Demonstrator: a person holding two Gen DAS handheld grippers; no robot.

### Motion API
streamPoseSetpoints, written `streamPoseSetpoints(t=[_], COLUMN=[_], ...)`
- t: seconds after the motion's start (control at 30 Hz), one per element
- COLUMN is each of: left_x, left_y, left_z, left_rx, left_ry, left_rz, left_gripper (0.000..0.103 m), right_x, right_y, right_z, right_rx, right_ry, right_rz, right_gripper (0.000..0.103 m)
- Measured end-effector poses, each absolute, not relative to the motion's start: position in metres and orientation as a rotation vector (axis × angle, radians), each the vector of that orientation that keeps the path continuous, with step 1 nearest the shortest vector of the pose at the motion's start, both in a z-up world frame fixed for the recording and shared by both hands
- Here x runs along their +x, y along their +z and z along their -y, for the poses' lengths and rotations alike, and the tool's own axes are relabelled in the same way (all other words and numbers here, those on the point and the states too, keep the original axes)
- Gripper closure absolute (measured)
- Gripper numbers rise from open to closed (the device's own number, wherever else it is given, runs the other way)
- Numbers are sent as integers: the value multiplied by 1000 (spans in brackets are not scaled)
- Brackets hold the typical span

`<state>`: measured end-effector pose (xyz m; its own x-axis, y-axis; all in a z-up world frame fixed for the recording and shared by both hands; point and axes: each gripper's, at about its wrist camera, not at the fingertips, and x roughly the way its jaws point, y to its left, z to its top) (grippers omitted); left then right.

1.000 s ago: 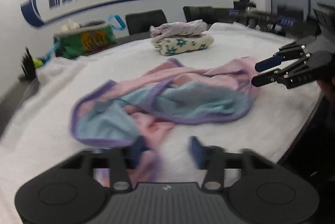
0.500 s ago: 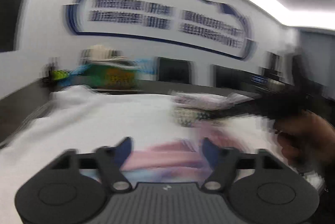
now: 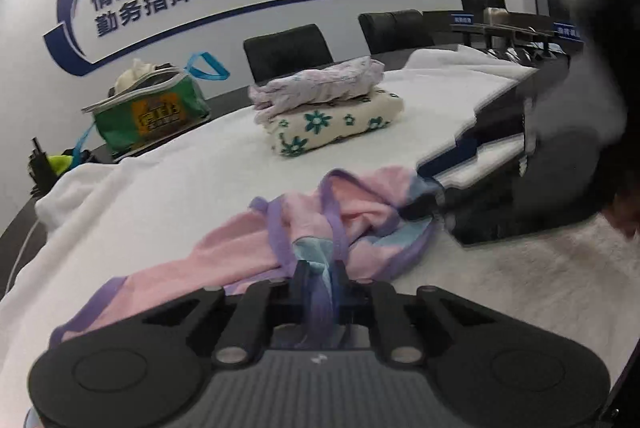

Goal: Fold clothes
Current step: 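Grasp the pink garment with the left gripper while the right gripper holds the trim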

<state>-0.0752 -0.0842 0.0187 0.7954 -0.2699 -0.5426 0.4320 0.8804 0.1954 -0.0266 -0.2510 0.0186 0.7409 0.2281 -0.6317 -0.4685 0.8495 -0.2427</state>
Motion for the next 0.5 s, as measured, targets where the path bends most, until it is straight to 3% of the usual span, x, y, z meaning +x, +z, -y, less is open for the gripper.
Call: streamPoseSetpoints(t=[0.07,0.1,0.13,0.27,0.33,0.47,0.5], left_x=[-76,-77,-78,-82,-91,-104,-105], left_y=[18,18,21,35,45,56,56], left_z=[76,72,67,51,50,61,68], left_rx=[308,302,296,228,182,166,191], left_ry=[-366,-356,-345,-335,-400,-482,-486], left_rz=[-536,-539,-541,-532,-499,-423,-401], left_gripper=[96,96,96,92,83,33,32], right_x=[-24,-24,-23,-36,-54,-85,-92], right_y=[10,8,8,18,37,72,77], right_z=[246,245,246,246,248,253,252], right_rx=[-428,-433,-423,-430,-408,-383,-391], right_ry=[371,359,355,339,326,329,335], right_rz=[-630,-624,-633,-576,-511,-392,-373], right_gripper=[77,91,97,97,97,97,99])
